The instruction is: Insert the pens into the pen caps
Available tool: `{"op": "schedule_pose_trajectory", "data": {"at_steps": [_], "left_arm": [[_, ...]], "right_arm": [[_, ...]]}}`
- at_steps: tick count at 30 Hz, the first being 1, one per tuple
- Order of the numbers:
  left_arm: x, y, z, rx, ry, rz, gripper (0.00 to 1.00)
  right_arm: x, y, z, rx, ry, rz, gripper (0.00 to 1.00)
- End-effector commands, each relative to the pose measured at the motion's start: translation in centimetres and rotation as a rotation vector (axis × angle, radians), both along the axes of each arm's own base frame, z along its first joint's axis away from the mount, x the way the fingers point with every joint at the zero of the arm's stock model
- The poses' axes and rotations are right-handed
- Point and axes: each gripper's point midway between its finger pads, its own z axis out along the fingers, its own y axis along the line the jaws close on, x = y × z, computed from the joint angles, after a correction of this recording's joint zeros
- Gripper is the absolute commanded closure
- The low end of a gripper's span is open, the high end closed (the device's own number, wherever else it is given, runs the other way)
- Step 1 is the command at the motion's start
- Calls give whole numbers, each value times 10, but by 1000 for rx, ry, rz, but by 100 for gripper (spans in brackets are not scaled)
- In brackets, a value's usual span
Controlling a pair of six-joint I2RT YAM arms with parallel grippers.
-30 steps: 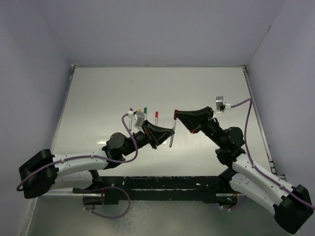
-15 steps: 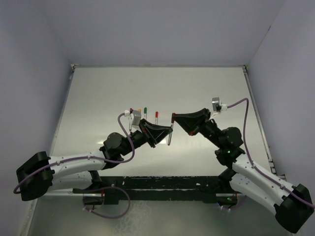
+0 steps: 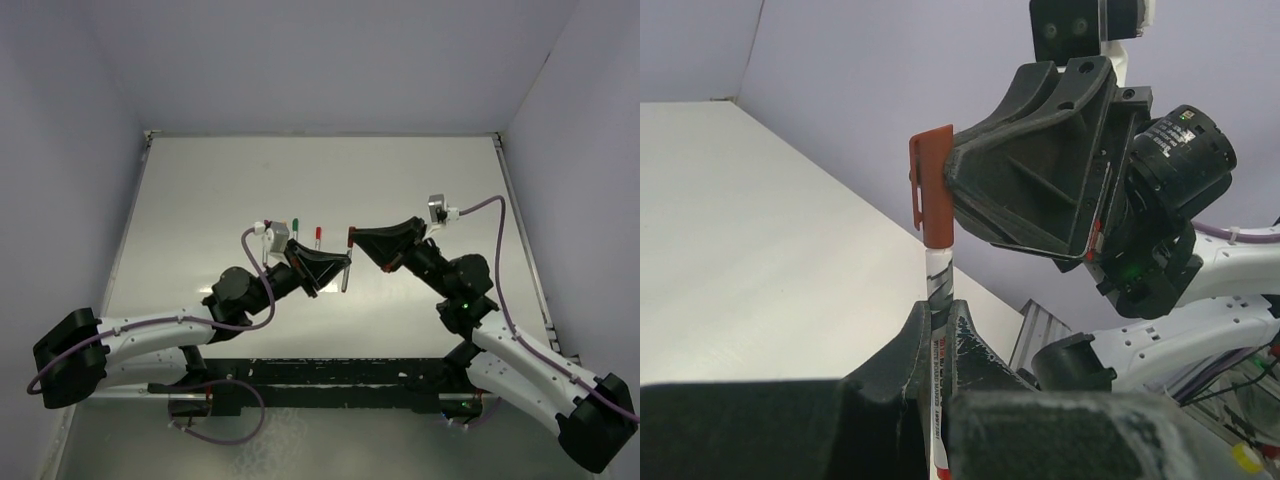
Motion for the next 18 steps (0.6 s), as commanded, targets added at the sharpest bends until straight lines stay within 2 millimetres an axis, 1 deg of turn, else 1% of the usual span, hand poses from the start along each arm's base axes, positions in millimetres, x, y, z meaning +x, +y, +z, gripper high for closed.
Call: {"op": "schedule_pose_trajectory", "data": {"at_steps": [1, 6, 8, 12, 15, 18], "left_arm": [[6, 12, 76, -156, -125, 42, 100], [25, 21, 96, -173, -145, 82, 100], [32, 24, 104, -181, -157, 105, 100], [37, 22, 116, -190, -181, 114, 100], [41, 21, 124, -207, -192, 119, 100], [46, 23, 130, -219, -200, 137, 100]], "right_arm": [[3, 4, -7, -79, 15, 2, 100], [6, 8, -32, -168, 95, 7, 100], [7, 10, -48, -219, 135, 9, 100], [6, 16, -71, -293, 182, 21, 100], [3, 23, -84, -343, 205, 26, 100], [-1, 28, -96, -388, 225, 27, 100]]}}
